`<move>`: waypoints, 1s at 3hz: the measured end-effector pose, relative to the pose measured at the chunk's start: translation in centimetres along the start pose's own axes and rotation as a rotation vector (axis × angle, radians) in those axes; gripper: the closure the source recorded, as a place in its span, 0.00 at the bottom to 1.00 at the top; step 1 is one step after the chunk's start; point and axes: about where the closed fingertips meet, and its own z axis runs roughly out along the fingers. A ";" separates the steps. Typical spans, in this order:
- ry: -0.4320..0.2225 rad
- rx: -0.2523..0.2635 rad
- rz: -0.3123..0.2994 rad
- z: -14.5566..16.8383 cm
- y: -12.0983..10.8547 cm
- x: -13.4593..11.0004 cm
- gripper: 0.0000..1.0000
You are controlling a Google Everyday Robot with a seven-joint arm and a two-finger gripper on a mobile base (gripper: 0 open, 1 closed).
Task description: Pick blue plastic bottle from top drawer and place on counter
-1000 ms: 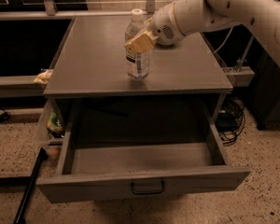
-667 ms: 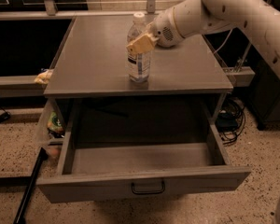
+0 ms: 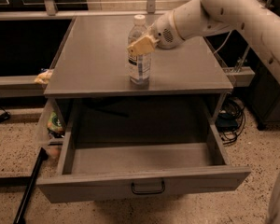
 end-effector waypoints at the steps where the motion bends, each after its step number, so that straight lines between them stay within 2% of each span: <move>1: 0.000 0.000 0.000 0.0 0.0 0.0 0.58; 3: 0.000 0.000 0.000 0.0 0.0 0.0 0.12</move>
Offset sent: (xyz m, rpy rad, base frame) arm 0.0000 0.0000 0.0000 0.0000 0.0000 0.0000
